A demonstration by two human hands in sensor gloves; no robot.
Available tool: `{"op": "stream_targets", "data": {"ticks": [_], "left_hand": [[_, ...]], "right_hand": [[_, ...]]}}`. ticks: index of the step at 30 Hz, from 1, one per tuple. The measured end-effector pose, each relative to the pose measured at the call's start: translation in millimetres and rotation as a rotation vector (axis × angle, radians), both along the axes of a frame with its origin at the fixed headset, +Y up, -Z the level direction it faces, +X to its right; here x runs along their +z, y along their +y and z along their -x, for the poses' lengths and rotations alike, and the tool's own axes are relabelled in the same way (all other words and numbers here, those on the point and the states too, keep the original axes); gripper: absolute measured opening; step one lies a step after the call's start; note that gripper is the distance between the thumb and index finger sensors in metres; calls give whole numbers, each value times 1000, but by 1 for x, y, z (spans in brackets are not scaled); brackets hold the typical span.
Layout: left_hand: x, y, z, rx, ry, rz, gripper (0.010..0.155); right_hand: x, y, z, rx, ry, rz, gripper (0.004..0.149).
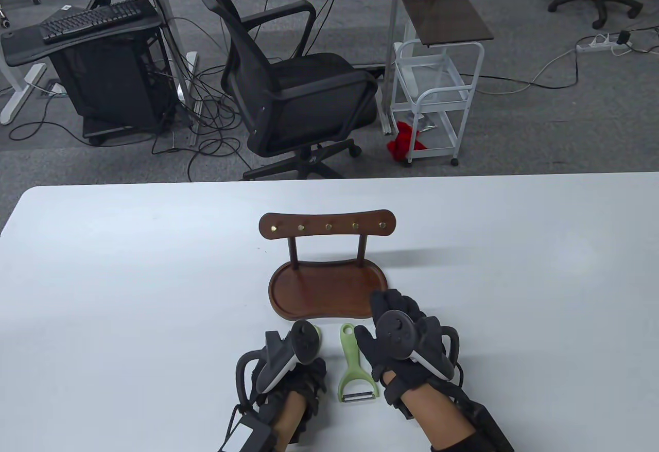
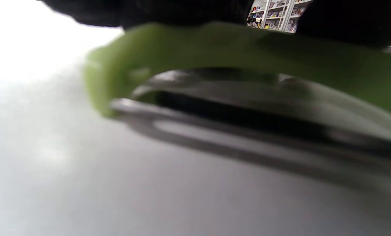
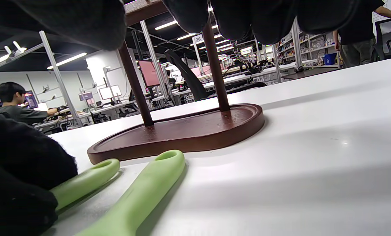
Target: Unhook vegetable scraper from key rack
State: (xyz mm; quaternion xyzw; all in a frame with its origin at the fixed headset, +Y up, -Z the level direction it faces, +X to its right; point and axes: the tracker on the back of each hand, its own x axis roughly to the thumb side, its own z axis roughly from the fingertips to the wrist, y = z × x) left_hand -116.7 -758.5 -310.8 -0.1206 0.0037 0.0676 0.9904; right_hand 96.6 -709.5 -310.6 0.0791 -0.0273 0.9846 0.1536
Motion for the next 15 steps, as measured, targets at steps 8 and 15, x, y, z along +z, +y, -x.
{"op": "stream_targets", "data": {"ticks": [8,15], "left_hand": [[1,0,0,2,13,16,73],[4,13,10,30,-7,-3,76]], "right_hand": [[-1,-2,3,1,13,16,74],[-1,0,3,-7,15,13,74]]}}
